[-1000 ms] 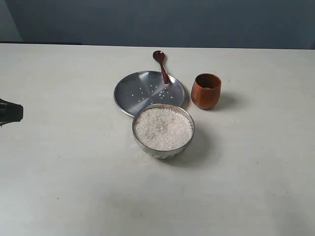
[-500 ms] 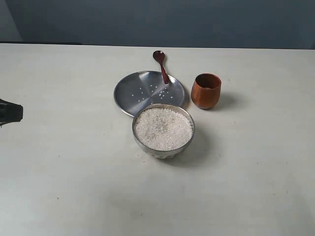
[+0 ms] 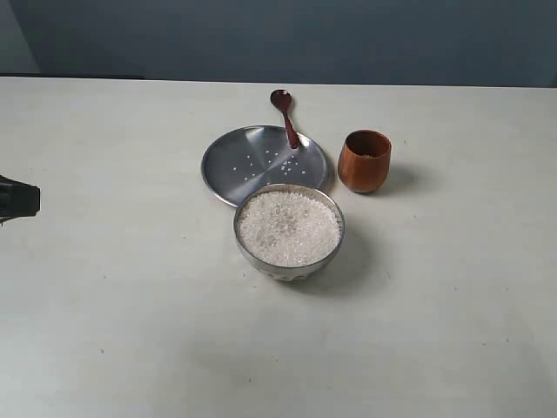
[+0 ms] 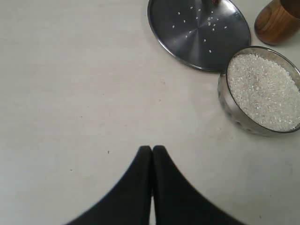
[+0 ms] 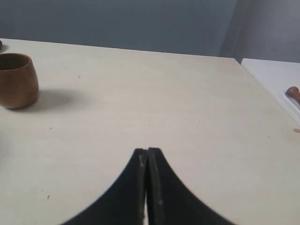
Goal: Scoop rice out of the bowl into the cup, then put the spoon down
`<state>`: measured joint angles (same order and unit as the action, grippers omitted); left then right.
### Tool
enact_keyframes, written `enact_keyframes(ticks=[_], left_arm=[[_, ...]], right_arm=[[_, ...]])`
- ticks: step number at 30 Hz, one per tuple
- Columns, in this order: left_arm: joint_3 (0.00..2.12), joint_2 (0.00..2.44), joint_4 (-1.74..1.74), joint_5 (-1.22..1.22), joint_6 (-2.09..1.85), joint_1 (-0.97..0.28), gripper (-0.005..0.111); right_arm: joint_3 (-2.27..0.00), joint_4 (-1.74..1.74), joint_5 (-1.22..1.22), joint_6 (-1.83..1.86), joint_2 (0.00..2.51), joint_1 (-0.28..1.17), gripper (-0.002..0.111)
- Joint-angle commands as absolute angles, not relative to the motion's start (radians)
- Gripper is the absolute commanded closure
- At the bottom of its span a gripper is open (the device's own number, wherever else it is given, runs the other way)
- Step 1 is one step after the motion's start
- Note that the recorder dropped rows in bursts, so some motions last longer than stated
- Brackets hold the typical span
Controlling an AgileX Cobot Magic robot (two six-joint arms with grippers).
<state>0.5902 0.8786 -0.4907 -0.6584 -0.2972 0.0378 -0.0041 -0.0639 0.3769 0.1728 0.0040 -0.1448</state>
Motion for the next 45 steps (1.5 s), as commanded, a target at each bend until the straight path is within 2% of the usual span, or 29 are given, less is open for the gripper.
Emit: enact_keyframes(ticks=[1, 13, 19, 22, 28, 35, 45], left_arm=[[0.596, 0.884, -0.491, -0.652, -0.297, 0.038, 0.106], [0.596, 0.884, -0.504, -0.608, -0.291, 0.038, 0.106], [0.596, 0.884, -0.716, -0.503, -0.298, 0.038, 0.106], [0.599, 0.907, -0.903, -0.453, -0.455, 0.038, 0.106], [0.661, 1.098, -1.221, -0.527, -0.727, 0.038, 0.106], [0.837, 1.357, -1.407, -0.699, -0.933, 0.036, 0.106], [1.107, 1.652, -1.352, -0.559, -0.958, -0.108, 0.106]], right_arm=[[0.0, -0.057, 0.364, 0.179, 0.0, -0.151, 0.108], [0.0, -0.057, 0.366, 0.179, 0.0, -0.151, 0.108], [0.0, -0.057, 0.366, 0.179, 0.0, -0.151, 0.108], [0.0, -0.057, 0.366, 0.179, 0.0, -0.151, 0.108], [0.0, -0.057, 0.366, 0.179, 0.0, -0.151, 0.108], [0.0, -0.059, 0.363, 0.179, 0.0, -0.151, 0.108], [0.0, -0.059, 0.363, 0.179, 0.0, -0.151, 0.108]])
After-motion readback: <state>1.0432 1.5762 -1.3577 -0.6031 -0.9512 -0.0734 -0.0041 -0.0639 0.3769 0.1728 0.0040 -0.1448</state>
